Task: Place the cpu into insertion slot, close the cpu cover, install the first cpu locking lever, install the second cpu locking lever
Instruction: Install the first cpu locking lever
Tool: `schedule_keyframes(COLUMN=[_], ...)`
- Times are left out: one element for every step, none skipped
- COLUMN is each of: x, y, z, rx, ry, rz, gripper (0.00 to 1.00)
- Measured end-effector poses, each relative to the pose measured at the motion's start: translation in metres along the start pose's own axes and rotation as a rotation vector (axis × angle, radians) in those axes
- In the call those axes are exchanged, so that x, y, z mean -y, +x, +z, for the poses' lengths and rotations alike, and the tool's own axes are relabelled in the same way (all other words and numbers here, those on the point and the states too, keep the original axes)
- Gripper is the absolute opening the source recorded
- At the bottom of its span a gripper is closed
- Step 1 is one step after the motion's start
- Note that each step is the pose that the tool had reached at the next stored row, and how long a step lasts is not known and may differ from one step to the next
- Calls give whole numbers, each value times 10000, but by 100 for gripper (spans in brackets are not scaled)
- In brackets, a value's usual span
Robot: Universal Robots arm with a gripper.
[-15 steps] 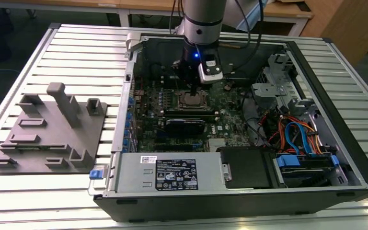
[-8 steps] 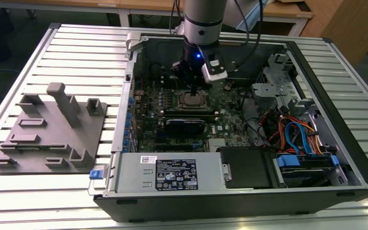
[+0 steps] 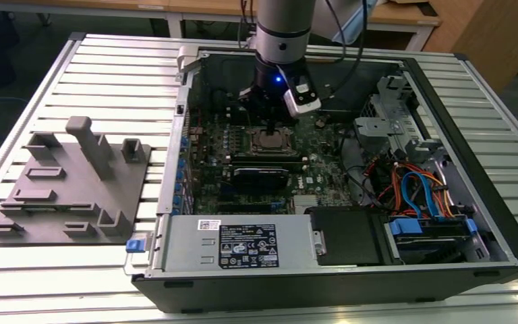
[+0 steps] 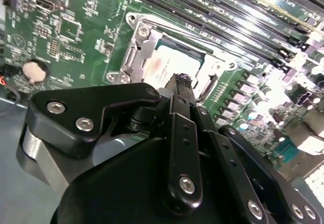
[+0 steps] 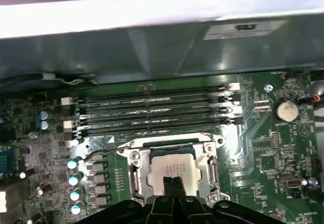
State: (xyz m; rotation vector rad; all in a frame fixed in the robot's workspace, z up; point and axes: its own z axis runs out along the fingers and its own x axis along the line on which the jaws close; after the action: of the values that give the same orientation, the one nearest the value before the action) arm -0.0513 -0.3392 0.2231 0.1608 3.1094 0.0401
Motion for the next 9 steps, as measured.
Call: schedule_keyframes(x=[3, 6, 10, 13, 16, 19, 21, 22, 22], y=[26, 54, 82, 110, 136, 161, 183, 194, 195], z=[0, 0, 0, 0, -1, -1, -2, -1, -2], rx=[0, 0, 0, 0, 0, 2, 6, 8, 8], ry=[-2, -3, -4, -5, -4, -5, -6, -7, -6], rz=[-16, -20, -25, -28, -32, -37, -41, -41, -43], gripper=[10, 10, 10, 10, 10, 10, 10, 10, 10])
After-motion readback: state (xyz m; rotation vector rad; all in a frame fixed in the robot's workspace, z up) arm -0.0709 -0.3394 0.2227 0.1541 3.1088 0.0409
